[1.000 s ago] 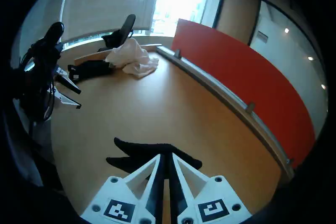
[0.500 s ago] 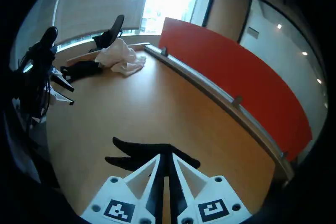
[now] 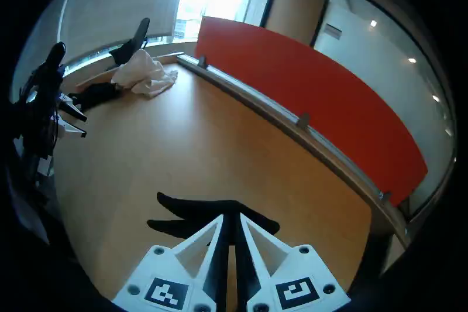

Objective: Fold towel

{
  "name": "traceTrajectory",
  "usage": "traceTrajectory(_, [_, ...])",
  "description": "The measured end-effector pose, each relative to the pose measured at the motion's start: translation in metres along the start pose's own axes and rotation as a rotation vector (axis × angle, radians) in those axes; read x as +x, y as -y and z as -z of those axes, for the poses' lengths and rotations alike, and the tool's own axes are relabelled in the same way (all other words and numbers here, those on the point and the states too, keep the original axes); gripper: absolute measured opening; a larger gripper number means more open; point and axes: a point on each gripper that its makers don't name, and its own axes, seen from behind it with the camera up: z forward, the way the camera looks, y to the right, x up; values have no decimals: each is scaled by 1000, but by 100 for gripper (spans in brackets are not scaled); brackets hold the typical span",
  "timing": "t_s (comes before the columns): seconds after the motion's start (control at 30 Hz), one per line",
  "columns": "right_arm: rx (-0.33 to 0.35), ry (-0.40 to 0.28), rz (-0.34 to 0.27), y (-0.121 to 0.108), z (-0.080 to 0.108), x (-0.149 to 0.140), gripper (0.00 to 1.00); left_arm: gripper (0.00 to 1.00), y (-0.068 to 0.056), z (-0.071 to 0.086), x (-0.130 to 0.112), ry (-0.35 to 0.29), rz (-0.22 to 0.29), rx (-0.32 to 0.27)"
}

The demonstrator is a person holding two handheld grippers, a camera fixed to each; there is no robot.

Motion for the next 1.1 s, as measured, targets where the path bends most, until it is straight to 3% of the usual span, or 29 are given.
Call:
traceTrajectory(0.7, [-129,58,-68,-98,30,-46,5,94,-6,-6,7,9,-21,10])
traceTrajectory(1.1, [-181,103,-92,-139,44,-71,5,94,-11,-7,8,14,-33,12])
